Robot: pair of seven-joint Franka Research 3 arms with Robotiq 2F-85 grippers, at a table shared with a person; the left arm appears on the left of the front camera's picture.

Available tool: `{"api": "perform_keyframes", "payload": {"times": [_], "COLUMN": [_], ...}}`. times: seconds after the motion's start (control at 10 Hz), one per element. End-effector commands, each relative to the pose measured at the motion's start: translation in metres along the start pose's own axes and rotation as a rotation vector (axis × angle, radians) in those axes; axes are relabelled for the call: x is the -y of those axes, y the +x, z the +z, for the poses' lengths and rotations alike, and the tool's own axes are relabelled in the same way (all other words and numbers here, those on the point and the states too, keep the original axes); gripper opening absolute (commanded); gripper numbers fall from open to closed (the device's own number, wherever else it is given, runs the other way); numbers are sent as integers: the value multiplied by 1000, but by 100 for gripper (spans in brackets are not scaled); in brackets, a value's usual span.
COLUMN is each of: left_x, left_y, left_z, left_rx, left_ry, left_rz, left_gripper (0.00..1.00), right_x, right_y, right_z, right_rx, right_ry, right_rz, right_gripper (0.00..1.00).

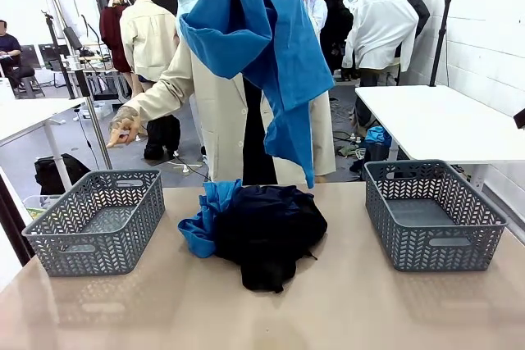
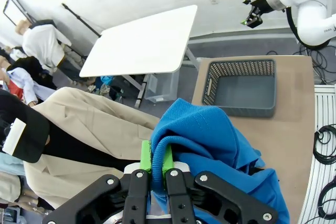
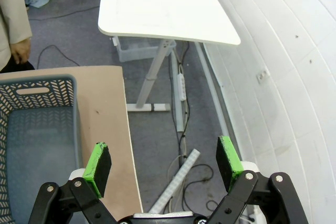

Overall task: Sort the tops and bottoms.
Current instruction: Sort the clothes according to human instructions.

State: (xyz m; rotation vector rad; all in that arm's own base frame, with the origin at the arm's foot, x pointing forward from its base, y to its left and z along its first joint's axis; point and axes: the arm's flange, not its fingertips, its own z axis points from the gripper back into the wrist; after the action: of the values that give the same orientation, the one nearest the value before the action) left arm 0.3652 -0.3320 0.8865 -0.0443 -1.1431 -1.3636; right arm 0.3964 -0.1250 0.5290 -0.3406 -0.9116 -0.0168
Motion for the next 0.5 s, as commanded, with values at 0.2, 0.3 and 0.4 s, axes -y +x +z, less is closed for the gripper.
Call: {"api": "perform_keyframes", "payload": {"times": [0.2, 0.3, 0.4], "left_x": [-3, -3, 0], "left_y": [2, 2, 0], "left_z": [6, 6, 0], "left_rx": [11, 11, 0], "left_ry": [9, 9, 0], "left_rz": [-4, -4, 0], "left_gripper": [0, 0, 0], "right_x": [-1, -1, -1], "right_y": [0, 0, 0], "right_z": [0, 0, 0], "right_rx": [-3, -3, -3], "right_ry": [-2, -2, -2], "right_rz": [18, 18, 18], "right_gripper": [100, 100, 100]}}
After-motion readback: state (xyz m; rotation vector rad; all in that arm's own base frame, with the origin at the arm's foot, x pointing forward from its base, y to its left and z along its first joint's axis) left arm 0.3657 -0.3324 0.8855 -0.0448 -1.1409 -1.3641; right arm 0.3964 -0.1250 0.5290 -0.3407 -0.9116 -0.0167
